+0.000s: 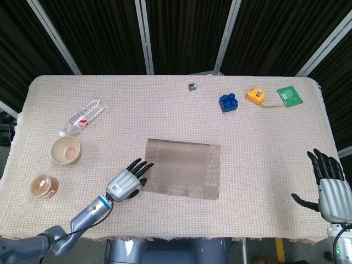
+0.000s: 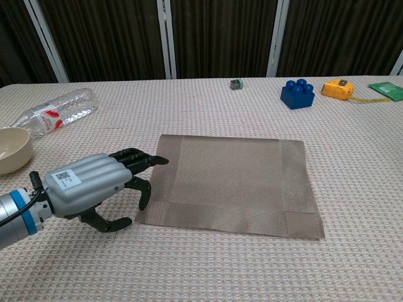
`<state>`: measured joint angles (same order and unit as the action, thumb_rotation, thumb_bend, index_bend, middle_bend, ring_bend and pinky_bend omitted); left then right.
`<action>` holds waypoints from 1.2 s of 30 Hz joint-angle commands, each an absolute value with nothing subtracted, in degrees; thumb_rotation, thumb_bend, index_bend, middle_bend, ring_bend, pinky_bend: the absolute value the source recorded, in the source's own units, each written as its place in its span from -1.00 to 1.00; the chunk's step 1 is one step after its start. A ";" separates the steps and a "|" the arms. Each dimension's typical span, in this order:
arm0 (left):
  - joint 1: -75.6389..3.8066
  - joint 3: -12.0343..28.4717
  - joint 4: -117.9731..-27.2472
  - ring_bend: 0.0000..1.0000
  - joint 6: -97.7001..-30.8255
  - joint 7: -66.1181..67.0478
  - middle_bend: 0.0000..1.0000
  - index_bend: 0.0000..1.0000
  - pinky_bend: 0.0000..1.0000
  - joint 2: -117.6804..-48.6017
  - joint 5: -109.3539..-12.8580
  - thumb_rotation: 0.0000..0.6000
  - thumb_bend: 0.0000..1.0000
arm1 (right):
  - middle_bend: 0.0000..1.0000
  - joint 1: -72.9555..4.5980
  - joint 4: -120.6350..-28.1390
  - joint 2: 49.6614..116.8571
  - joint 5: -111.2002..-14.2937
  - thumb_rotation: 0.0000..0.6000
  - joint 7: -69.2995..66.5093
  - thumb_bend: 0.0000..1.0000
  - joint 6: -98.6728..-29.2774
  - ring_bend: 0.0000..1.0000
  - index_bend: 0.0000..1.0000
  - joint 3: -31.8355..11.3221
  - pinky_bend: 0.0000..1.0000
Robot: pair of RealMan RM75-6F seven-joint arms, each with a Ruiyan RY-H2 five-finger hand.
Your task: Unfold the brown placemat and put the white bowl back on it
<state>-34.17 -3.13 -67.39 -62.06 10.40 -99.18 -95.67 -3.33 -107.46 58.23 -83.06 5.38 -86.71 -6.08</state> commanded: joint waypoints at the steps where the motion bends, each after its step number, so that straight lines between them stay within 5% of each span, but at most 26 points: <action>1: -34.12 -3.16 -67.10 -1.00 -62.00 10.61 -1.00 -0.06 -1.00 -99.20 -95.44 1.00 -0.26 | -1.00 -3.33 -107.47 58.20 -83.02 1.00 5.29 -1.00 -86.71 -1.00 -1.00 -6.09 -1.00; 36: -34.66 -2.70 -65.29 -1.00 -62.87 11.65 -1.00 -0.08 -1.00 -102.49 -94.94 1.00 -0.23 | -1.00 -3.28 -107.54 58.01 -83.26 1.00 4.80 -1.00 -86.81 -1.00 -1.00 -6.01 -1.00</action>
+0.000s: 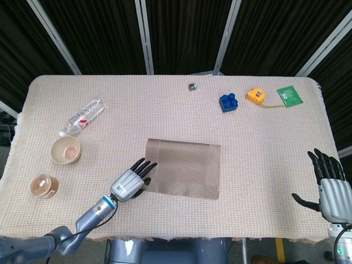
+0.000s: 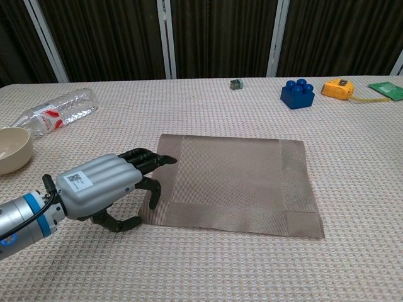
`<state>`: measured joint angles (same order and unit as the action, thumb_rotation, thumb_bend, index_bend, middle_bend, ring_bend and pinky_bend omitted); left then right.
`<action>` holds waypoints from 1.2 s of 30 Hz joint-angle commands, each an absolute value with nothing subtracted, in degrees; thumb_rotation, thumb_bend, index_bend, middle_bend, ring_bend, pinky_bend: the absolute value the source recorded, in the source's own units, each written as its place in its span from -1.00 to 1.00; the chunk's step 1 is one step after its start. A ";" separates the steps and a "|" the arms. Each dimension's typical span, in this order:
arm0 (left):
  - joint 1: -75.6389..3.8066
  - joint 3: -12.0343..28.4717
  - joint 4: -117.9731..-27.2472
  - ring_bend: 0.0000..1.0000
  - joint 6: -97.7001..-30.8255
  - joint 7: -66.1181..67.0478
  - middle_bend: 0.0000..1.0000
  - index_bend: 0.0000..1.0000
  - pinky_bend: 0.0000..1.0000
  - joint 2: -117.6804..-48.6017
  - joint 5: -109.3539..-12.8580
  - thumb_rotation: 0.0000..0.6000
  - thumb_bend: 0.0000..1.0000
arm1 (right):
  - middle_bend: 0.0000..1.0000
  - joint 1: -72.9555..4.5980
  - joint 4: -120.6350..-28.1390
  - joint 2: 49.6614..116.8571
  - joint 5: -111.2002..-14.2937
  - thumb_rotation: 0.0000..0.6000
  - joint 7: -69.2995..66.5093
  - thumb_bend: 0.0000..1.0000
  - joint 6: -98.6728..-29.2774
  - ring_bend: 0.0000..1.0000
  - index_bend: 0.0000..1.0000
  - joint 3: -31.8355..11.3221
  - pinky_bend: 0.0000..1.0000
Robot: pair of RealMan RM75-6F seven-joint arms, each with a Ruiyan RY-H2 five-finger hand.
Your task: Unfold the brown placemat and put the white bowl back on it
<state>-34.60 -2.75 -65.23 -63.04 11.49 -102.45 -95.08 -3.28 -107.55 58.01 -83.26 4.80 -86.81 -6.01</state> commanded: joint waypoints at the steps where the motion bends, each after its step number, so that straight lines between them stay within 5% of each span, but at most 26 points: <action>1: -34.70 -2.68 -65.29 -1.00 -62.67 11.78 -1.00 -0.08 -1.00 -102.55 -94.79 1.00 -0.23 | -1.00 -3.28 -107.53 58.01 -83.28 1.00 4.82 -1.00 -86.81 -1.00 -1.00 -6.01 -1.00; 16: -35.04 -2.21 -64.88 -1.00 -61.36 12.29 -1.00 -0.06 -1.00 -103.70 -93.33 1.00 -0.06 | -1.00 -3.32 -107.51 57.95 -83.21 1.00 4.58 -1.00 -86.75 -1.00 -1.00 -6.04 -1.00; 36: -35.31 -1.42 -66.73 -1.00 -61.37 12.39 -1.00 0.34 -1.00 -103.15 -92.19 1.00 0.00 | -1.00 -3.43 -107.39 58.02 -83.09 1.00 4.29 -1.00 -86.56 -1.00 -0.98 -6.07 -1.00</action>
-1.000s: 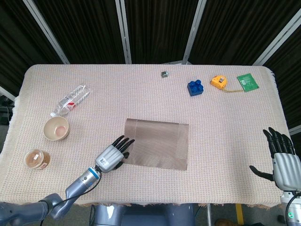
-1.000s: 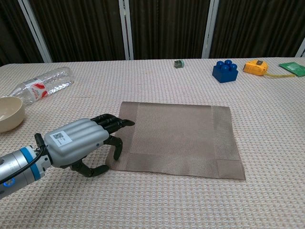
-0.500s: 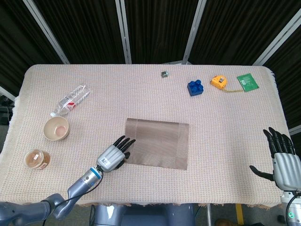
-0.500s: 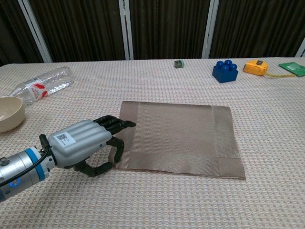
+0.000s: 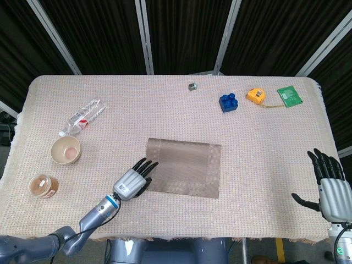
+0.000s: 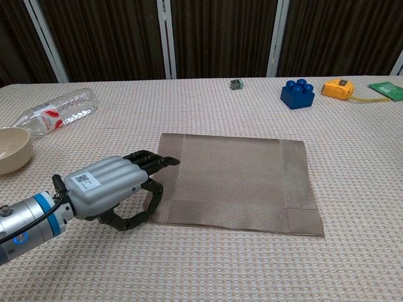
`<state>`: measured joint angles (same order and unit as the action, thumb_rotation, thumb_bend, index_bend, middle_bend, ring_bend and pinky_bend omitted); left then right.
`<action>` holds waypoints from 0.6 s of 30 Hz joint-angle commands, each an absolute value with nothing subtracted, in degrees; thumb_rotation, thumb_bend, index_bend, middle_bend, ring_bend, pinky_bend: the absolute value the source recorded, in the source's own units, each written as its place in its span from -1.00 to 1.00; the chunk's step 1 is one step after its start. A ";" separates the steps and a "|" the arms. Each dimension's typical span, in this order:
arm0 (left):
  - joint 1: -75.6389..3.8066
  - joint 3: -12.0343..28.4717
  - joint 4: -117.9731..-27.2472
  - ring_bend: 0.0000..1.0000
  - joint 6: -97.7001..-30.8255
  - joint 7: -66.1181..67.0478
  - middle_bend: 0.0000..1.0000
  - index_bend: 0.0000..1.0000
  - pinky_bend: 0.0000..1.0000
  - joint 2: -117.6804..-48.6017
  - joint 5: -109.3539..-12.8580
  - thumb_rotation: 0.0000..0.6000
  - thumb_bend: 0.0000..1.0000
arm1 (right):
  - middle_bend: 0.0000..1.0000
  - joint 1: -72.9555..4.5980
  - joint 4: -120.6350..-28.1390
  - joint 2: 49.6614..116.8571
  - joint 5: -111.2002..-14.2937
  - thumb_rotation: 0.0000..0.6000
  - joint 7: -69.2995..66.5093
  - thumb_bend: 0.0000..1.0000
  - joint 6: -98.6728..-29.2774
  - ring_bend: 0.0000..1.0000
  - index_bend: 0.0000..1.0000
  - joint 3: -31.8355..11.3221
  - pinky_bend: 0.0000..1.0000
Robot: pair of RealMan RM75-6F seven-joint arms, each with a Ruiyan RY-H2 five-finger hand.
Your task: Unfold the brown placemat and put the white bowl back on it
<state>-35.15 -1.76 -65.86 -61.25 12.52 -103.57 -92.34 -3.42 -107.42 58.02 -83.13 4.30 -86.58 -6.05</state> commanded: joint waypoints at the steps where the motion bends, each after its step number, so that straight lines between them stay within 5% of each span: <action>1: -35.45 -1.18 -67.17 -1.00 -61.47 12.36 -1.00 0.35 -1.00 -102.94 -92.18 1.00 0.00 | -1.00 -3.43 -107.38 58.02 -83.05 1.00 4.28 -1.00 -86.54 -1.00 -0.98 -6.08 -1.00; 10: -40.35 8.20 -74.00 -1.00 -58.56 14.52 -1.00 0.37 -1.00 -99.64 -86.89 1.00 0.00 | -1.00 -3.30 -108.06 57.88 -82.27 1.00 4.39 -1.00 -86.97 -1.00 -0.97 -6.54 -1.00; 18: -49.11 23.30 -75.25 -1.00 -49.98 20.24 -1.00 0.41 -1.00 -98.64 -71.01 1.00 0.00 | -1.00 -4.11 -107.15 58.37 -78.56 1.00 5.07 -1.00 -84.69 -1.00 -0.97 -7.21 -1.00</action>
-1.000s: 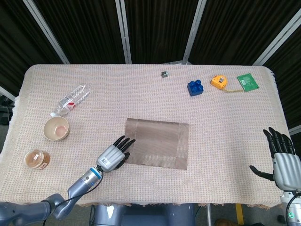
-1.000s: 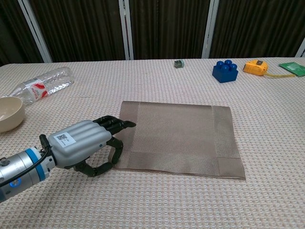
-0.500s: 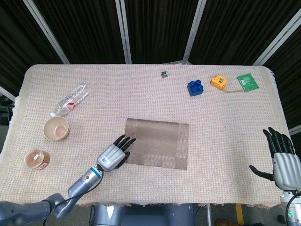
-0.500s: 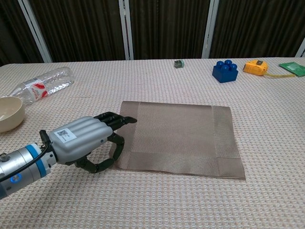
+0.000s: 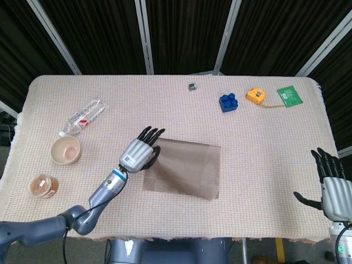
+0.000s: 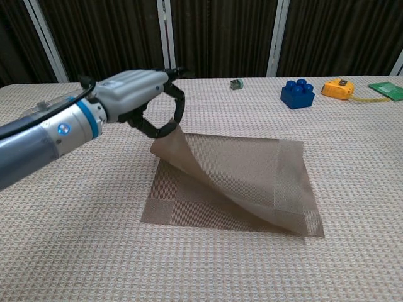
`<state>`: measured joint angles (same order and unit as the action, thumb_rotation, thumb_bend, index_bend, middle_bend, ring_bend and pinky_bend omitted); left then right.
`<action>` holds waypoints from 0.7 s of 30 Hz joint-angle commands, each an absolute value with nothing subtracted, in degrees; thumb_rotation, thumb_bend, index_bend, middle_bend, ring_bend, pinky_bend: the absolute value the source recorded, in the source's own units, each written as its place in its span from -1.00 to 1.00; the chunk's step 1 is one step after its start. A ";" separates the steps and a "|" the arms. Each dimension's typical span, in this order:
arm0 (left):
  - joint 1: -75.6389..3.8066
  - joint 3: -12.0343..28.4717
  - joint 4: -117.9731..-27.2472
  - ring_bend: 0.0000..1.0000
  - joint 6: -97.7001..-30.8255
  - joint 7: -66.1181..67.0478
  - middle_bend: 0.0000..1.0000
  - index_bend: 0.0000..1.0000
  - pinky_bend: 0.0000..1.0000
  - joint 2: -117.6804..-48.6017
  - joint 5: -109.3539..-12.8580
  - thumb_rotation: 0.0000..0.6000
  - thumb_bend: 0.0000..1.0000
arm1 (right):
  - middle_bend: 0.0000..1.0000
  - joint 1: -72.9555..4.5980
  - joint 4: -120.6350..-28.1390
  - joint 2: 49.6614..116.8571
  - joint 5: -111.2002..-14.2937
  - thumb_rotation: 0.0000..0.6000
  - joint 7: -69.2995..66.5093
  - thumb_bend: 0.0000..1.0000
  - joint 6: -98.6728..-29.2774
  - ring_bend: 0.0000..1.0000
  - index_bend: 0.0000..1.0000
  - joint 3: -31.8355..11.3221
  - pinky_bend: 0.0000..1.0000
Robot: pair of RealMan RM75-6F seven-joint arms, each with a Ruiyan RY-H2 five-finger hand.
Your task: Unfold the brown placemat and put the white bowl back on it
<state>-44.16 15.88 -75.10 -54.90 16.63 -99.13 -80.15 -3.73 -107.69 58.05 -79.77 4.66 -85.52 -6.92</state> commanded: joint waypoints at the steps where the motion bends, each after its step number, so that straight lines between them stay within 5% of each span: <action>1: -50.31 25.38 -74.40 -1.00 -48.59 20.86 -1.00 0.42 -1.00 -98.98 -67.18 1.00 0.00 | -1.00 -4.24 -106.74 58.62 -77.85 1.00 5.67 -1.00 -84.49 -1.00 -0.97 -7.38 -1.00; 10: -61.03 34.02 -56.54 -1.00 -41.63 25.87 -1.00 0.47 -1.00 -103.16 -46.28 1.00 0.00 | -1.00 -4.90 -105.67 59.67 -73.27 1.00 7.24 -1.00 -83.33 -1.00 -0.96 -8.75 -1.00; 18: -66.24 35.60 -39.57 -1.00 -37.36 24.10 -1.00 0.48 -1.00 -107.04 -38.86 1.00 0.00 | -1.00 -4.98 -104.90 59.70 -71.58 1.00 7.23 -1.00 -82.77 -1.00 -0.96 -9.08 -1.00; 21: -66.56 35.10 -35.86 -1.00 -36.84 23.05 -1.00 0.15 -1.00 -107.87 -38.53 1.00 -0.21 | -1.00 -4.97 -104.70 59.64 -71.47 1.00 6.88 -1.00 -82.56 -1.00 -0.96 -9.04 -1.00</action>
<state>-65.13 34.77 -38.99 -38.28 23.90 -106.38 -40.11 -4.97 -104.73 59.66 -71.49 6.94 -82.61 -9.05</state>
